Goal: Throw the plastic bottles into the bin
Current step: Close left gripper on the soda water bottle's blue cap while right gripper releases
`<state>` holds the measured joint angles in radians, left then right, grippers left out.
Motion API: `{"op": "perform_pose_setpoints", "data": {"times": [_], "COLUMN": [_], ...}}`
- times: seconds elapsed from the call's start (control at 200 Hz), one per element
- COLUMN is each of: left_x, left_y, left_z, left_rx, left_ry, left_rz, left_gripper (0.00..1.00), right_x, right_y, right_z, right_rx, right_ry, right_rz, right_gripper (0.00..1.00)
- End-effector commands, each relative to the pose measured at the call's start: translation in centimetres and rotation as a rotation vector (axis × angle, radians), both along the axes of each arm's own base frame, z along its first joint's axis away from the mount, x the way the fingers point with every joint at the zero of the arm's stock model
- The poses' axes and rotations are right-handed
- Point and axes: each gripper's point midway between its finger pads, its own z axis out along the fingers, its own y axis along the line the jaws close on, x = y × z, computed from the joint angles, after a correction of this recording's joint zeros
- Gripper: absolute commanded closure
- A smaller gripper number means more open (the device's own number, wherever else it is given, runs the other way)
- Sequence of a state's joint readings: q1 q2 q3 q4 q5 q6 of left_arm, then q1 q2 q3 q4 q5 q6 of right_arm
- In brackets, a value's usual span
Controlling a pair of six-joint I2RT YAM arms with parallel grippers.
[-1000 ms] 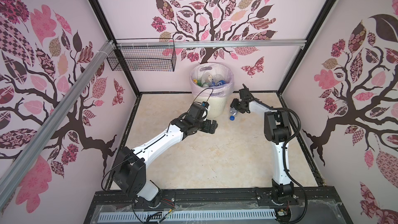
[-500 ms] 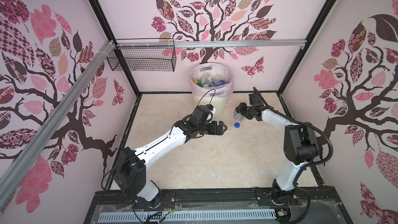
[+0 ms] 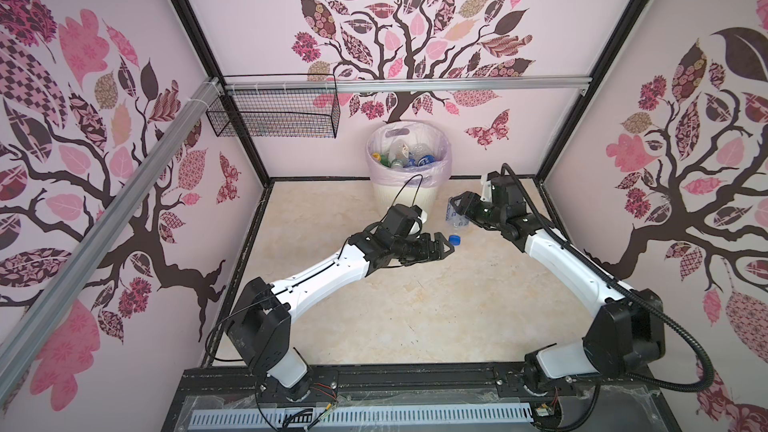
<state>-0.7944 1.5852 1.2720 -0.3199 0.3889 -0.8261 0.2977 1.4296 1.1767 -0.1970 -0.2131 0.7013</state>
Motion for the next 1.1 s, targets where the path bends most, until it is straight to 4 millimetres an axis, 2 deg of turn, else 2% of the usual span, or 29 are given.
{"op": "perform_pose_setpoints", "data": {"times": [0.0, 0.17, 0.47, 0.78, 1.095], "left_x": [1.1, 1.9, 2.6, 3.9, 3.8], "left_y": [-1.0, -1.8, -2.4, -3.3, -3.7], "left_z": [2.1, 2.1, 0.8, 0.9, 0.8], "left_rx": [-0.048, -0.050, -0.015, -0.002, 0.000], "left_ry": [-0.050, -0.063, -0.064, -0.101, -0.114], "left_rz": [0.015, 0.017, 0.004, 0.010, -0.001], "left_gripper": [0.09, 0.17, 0.30, 0.49, 0.69], "right_x": [-1.2, -1.7, -1.6, -1.7, -1.5], "right_y": [0.6, 0.9, 1.2, 1.4, 1.6], "right_z": [1.8, 2.8, 3.3, 3.3, 3.4], "right_rx": [0.034, 0.045, 0.052, 0.058, 0.075], "right_ry": [-0.018, -0.036, -0.045, -0.045, -0.045], "right_rz": [0.013, 0.024, 0.038, 0.045, 0.044], "right_gripper": [0.43, 0.44, 0.45, 0.45, 0.45]}}
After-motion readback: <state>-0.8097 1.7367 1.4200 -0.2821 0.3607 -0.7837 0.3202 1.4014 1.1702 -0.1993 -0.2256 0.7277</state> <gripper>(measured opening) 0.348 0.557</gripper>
